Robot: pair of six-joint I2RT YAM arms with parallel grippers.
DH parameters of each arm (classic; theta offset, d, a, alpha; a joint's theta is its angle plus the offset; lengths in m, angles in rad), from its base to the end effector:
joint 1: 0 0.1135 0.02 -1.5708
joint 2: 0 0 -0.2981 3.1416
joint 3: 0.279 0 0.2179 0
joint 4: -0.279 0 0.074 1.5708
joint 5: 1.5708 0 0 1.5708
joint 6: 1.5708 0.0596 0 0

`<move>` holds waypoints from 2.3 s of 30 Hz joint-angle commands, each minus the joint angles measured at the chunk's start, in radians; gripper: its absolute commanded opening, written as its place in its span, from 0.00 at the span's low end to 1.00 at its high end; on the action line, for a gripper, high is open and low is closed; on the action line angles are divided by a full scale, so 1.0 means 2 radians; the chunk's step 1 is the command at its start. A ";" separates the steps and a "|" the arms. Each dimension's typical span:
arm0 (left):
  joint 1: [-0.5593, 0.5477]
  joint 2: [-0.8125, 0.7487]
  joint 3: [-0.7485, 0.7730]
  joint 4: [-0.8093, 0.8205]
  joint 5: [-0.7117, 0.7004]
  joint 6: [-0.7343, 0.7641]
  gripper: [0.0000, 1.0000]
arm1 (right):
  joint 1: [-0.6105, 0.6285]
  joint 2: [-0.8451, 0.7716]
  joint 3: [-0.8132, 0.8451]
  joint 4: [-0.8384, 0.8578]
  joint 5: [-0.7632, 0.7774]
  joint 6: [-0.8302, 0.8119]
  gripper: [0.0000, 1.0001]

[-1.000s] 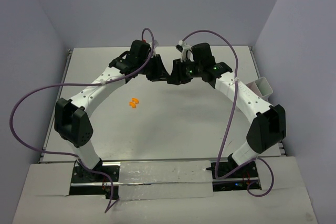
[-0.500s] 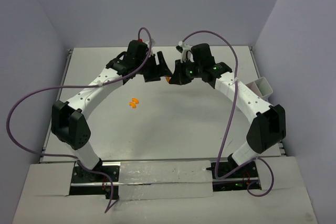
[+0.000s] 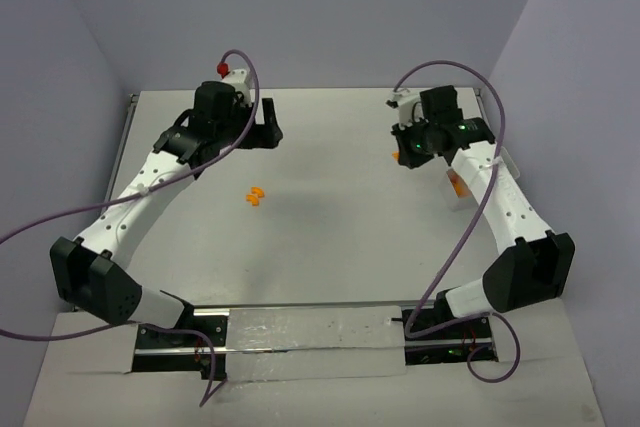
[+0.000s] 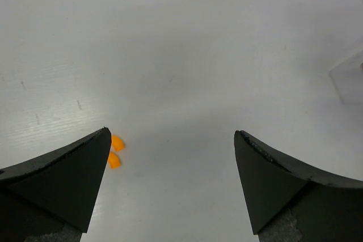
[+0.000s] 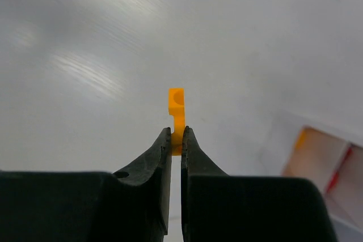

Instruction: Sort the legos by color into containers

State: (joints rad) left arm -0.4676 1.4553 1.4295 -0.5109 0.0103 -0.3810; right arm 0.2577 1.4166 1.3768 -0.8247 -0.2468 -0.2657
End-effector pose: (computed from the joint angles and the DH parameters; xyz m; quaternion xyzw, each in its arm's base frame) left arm 0.2777 -0.1409 0.3959 0.0402 0.8683 -0.2076 0.4486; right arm 0.2588 0.0833 0.3594 -0.2820 0.8884 0.1141 0.3437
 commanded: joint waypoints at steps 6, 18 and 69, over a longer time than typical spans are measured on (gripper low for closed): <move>-0.003 -0.014 -0.044 0.002 -0.002 0.174 0.99 | -0.154 0.012 -0.026 -0.101 0.148 -0.137 0.00; 0.012 0.020 -0.062 -0.018 -0.044 0.172 0.99 | -0.184 0.121 0.020 -0.074 0.180 -0.117 0.01; 0.091 0.141 -0.134 -0.017 0.133 0.321 0.81 | -0.077 0.084 0.096 -0.092 0.044 0.009 1.00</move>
State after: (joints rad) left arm -0.2836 1.7171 1.1561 -0.5724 0.2101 0.2234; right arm 0.0959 1.6169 1.5772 -1.0248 -0.1478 -0.2618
